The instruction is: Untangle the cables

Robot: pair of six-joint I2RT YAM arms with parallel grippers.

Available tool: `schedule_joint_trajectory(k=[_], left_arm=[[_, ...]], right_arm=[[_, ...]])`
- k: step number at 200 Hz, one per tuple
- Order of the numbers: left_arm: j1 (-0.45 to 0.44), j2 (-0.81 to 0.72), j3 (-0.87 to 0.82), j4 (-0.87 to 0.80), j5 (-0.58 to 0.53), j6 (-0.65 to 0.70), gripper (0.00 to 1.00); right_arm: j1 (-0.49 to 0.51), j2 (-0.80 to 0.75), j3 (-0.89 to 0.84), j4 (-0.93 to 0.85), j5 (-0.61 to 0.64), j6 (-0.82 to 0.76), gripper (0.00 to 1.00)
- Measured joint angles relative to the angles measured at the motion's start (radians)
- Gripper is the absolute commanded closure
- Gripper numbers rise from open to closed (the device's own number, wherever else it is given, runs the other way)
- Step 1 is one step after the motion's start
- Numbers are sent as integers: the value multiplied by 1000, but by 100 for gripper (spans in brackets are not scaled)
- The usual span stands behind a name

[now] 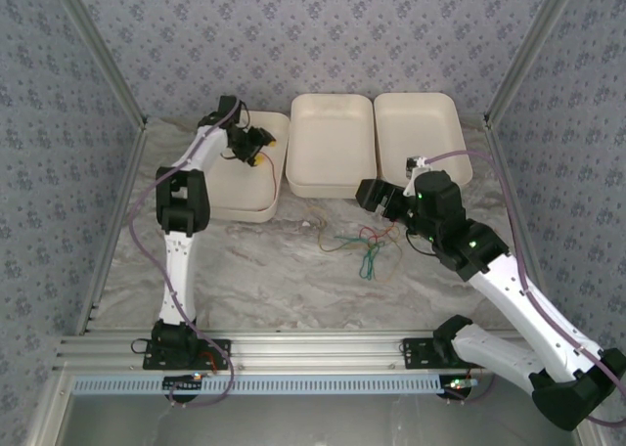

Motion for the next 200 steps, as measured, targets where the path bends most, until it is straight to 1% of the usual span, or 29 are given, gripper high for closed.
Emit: schedule_joint_trajectory(k=[15,37,63,76,89,100,111,119,132,159,168,177,200], left_arm=[[0,-40,-67,8,-24,-1,29],[0,-158,-234,36,-69,-11,27],[6,-396,-507,136,-138,-47,26],[9,-521,-613,172,-182,-55,25],[8,-643,-690,194,-235,-53,25],[-5,-735,-735,203,-274,-45,29],[-39,-821,-772,208,-308,-24,32],[-80,-882,-802,214,-328,-6,34],[-174,-972,-867,229,-364,24,37],[-445,-1120,-1057,243,-447,53,39],[-539,-1159,-1141,255,-465,39,39],[-607,-1190,-1223,269,-488,16,39],[-739,-1234,-1402,288,-545,-64,39]], right_arm=[[-2,0,0,-6,0,0,8],[-17,-1,0,-17,0,0,8],[-46,-16,0,-38,3,0,9],[-65,-35,0,-58,5,1,11],[-83,-56,0,-83,11,6,12],[-99,-75,-3,-107,19,21,14],[-112,-94,-18,-131,26,42,17],[-119,-105,-33,-152,31,59,19],[-127,-119,-68,-190,40,90,24],[-145,-155,-182,-266,48,146,27],[-154,-175,-221,-289,48,160,27],[-164,-199,-258,-307,48,172,27],[-186,-255,-335,-337,48,202,27]])
